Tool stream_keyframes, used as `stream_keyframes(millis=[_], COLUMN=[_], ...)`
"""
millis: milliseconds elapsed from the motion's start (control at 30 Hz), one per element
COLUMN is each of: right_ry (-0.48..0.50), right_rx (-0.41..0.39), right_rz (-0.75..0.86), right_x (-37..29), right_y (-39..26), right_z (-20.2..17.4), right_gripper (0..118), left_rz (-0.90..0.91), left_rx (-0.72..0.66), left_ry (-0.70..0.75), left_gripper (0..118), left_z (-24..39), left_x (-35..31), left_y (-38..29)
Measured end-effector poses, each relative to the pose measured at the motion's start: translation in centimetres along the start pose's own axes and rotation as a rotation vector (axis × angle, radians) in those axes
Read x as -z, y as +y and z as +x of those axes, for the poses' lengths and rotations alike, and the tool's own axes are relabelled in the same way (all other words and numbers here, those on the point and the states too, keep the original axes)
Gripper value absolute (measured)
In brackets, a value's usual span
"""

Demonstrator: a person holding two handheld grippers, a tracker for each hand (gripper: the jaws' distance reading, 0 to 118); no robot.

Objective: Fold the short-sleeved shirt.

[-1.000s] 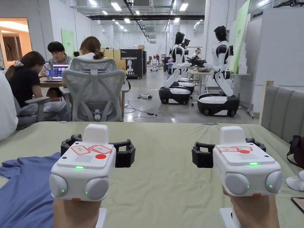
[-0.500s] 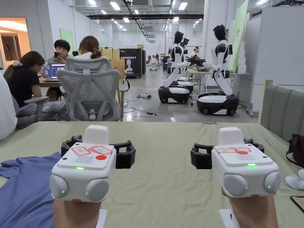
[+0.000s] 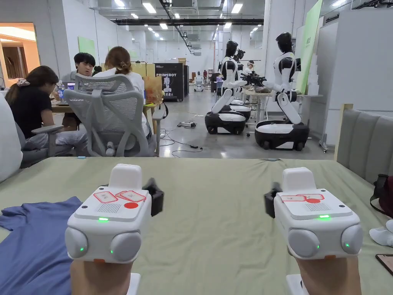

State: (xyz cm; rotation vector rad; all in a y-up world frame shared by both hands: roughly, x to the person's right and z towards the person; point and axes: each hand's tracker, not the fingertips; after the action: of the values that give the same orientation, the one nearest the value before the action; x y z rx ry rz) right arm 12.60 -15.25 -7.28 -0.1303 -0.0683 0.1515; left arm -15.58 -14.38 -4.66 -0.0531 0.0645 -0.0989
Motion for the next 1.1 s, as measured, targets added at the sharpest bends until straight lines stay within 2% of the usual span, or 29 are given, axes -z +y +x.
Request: stream_keyframes(millis=[33, 67, 133, 233, 433, 533, 633, 800, 933, 1100], right_ry=[-0.033, -0.04, 0.0, -0.023, -0.003, 0.066, 0.158, 0.409, 0.467, 0.504], right_rx=[-0.008, -0.011, 0.009, 0.009, 0.023, 0.013, -0.047, -0.024, -0.023, -0.03], right_rz=[-0.003, 0.015, 0.006, 0.006, 0.003, 0.009, 0.03, 0.014, -0.005, -0.058], right_x=[0.0, 0.1, 0.2, 0.4, 0.5, 0.7, 0.3, -0.5, -0.4, 1.6], right_y=[0.0, 0.0, 0.2, 0.2, 0.7, 1.2, 1.5, 1.5, 1.1, 1.0], right_z=[0.0, -0.3, -0.1, -0.1, -0.9, -3.6, -8.1, -15.6, -18.0, -18.3], right_gripper=[1, 0, 0, 0, 0, 0, 0, 0, 0, 0], left_rz=[-0.001, 0.008, -0.003, -0.003, -0.009, -0.017, -0.034, -0.094, -0.158, -0.31], left_rx=[0.01, 0.017, 0.006, 0.005, 0.025, 0.001, -0.005, -0.032, -0.07, -0.064], left_ry=[0.007, 0.036, -0.013, -0.006, 0.015, 0.086, 0.194, 0.347, 0.369, 0.28], left_gripper=[0, 0, 0, 0, 0, 0, 0, 0, 0, 0], left_z=[0.1, 0.4, 0.3, 0.3, -1.5, -4.4, -8.2, -14.8, -17.3, -17.1], left_x=[0.1, 0.1, 0.0, 0.1, -0.6, -1.5, -2.9, -5.6, -5.6, -1.2], left_y=[0.0, 0.0, 0.0, -0.3, -0.7, -0.9, -1.3, -2.6, -3.9, -5.2])
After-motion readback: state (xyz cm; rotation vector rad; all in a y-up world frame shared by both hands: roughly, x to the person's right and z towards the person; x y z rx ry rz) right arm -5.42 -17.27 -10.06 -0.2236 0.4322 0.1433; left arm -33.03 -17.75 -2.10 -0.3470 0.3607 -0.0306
